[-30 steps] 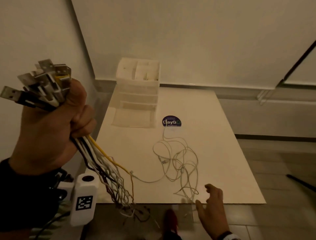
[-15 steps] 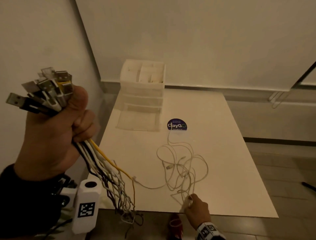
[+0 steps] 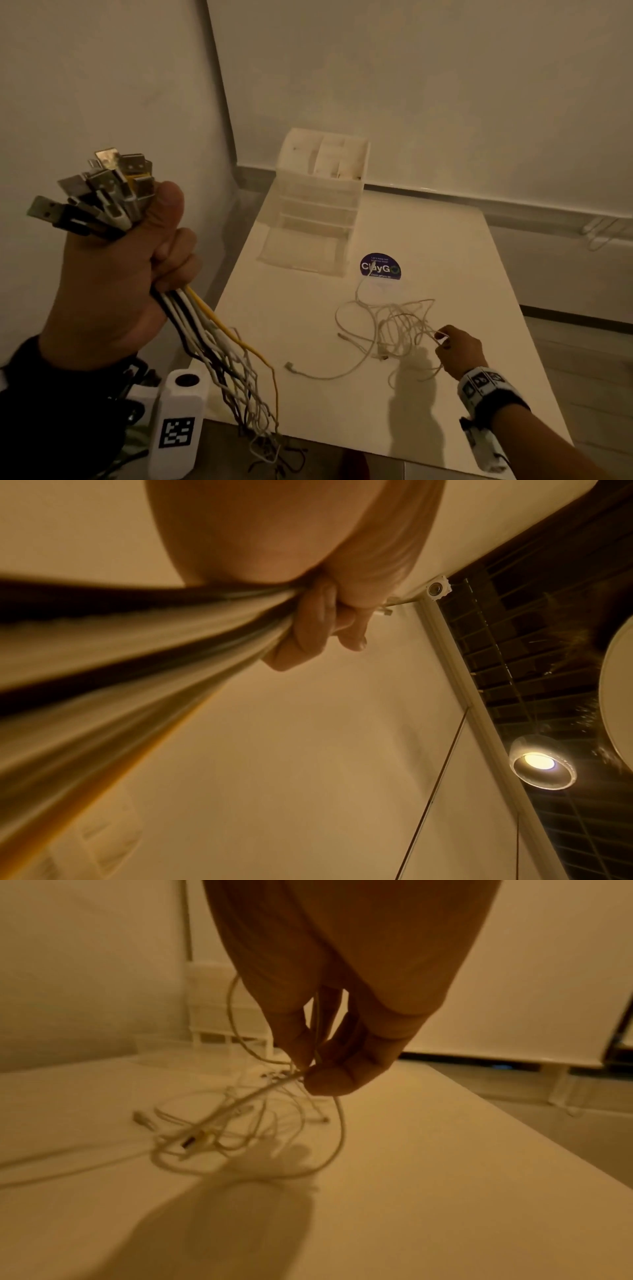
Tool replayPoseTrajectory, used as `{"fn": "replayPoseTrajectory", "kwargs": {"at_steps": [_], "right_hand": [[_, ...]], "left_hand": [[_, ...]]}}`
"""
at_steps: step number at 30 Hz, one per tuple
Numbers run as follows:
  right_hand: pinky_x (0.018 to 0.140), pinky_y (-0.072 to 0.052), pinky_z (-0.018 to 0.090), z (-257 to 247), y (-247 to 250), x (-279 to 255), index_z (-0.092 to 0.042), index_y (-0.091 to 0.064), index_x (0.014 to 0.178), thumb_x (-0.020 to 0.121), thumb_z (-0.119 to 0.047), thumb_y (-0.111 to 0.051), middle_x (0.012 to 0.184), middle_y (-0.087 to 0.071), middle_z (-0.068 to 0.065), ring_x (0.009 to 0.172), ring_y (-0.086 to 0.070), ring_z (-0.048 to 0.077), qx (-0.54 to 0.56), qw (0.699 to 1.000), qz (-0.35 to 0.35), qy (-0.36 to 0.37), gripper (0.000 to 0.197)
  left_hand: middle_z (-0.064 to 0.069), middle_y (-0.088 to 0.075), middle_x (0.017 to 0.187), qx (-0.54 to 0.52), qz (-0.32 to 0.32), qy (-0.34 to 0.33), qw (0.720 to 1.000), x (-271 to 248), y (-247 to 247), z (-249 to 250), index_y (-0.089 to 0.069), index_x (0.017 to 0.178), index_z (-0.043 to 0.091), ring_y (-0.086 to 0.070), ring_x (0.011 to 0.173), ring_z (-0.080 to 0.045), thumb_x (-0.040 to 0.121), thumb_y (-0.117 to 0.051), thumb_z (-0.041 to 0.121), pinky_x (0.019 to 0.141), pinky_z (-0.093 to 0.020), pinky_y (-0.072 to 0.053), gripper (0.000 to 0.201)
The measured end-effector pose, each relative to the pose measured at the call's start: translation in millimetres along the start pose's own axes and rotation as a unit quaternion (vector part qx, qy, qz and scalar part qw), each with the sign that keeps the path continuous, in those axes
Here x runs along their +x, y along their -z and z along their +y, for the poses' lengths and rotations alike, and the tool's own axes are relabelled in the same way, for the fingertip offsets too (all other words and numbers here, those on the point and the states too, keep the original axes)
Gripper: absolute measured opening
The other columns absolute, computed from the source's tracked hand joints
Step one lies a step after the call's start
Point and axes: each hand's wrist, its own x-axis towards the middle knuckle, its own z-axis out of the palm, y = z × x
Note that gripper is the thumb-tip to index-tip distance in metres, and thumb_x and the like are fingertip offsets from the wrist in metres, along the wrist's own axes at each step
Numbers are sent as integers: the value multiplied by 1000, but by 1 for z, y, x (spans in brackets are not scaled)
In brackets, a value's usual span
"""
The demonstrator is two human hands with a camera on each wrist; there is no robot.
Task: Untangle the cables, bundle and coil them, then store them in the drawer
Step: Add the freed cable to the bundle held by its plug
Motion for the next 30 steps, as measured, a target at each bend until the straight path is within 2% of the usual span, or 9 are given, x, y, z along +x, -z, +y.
{"fn": "replayPoseTrajectory", "kwargs": {"at_steps": [4, 6, 8, 10, 13, 16, 19, 27, 30], "right_hand": [[90, -50, 45, 12, 1, -3, -14, -42, 138, 81, 1, -61, 130, -54, 23, 114, -55, 39, 84, 994, -25, -68, 62], [101, -40, 52, 5, 15, -17, -15, -30, 144, 80, -2, -63, 142, -39, 24, 125, -41, 43, 60, 994, 32, -80, 73], [100, -35, 57, -12, 30, -42, -15, -35, 140, 74, 2, -67, 139, -37, 21, 120, -39, 44, 33, 987, 152, -43, 76], [94, -42, 55, -40, 25, -67, -12, -48, 129, 69, 10, -62, 125, -49, 18, 109, -47, 42, 54, 974, 210, 68, 66], [85, -49, 45, -82, -27, -88, -15, -59, 118, 75, 5, -57, 110, -59, 7, 99, -56, 30, -17, 964, 98, 245, 48], [94, -44, 35, -113, -97, -99, -23, -48, 133, 89, -12, -48, 126, -51, -2, 112, -50, 21, -134, 933, -49, 329, 45], [98, -40, 39, -126, -152, -106, -19, -38, 138, 91, -13, -46, 135, -41, 3, 118, -44, 26, -231, 911, -115, 322, 48], [99, -33, 41, -109, -180, -116, -19, -45, 125, 92, -6, -37, 128, -47, 4, 119, -43, 27, -314, 895, -91, 303, 37], [91, -38, 38, -120, -156, -116, -22, -44, 109, 93, -10, -34, 111, -54, 0, 105, -53, 23, -212, 932, -109, 273, 23]], "left_hand": [[8, -26, 47, 2, 17, 11, 1000, -3, 9, 4, -25, 65, 17, -25, 34, -1, 66, -84, 47, 32, -15, -26, 66], [8, -26, 47, 5, 25, 10, 1000, -5, 12, 6, -27, 65, 16, -25, 34, -2, 65, -85, 47, 32, -16, -26, 65], [6, -25, 49, 8, 25, -12, 1000, -7, 13, 5, -33, 65, 18, -25, 35, -2, 68, -83, 43, 33, -15, -25, 57], [3, -21, 51, 7, 22, -26, 999, -8, 13, 2, -39, 64, 19, -24, 36, -3, 71, -81, 39, 35, -14, -25, 47], [0, -16, 54, 4, 20, -27, 999, -9, 13, -4, -43, 65, 20, -25, 36, -3, 72, -80, 35, 36, -13, -26, 40], [-2, -17, 56, 9, 30, -22, 999, -8, 11, -8, -45, 68, 19, -26, 36, -3, 71, -80, 35, 36, -13, -27, 39], [-2, -18, 55, 11, 27, -15, 999, -7, 7, -11, -47, 67, 18, -26, 36, -4, 71, -80, 35, 37, -13, -26, 38], [1, -26, 51, 18, 63, 2, 998, -11, 8, -17, -49, 68, 16, -25, 36, -4, 84, -66, 24, 36, -16, -23, 24], [0, -33, 50, 24, 81, 27, 996, -9, 8, -18, -45, 70, 13, -27, 37, -7, 82, -67, 35, 36, -17, -27, 34]]}}
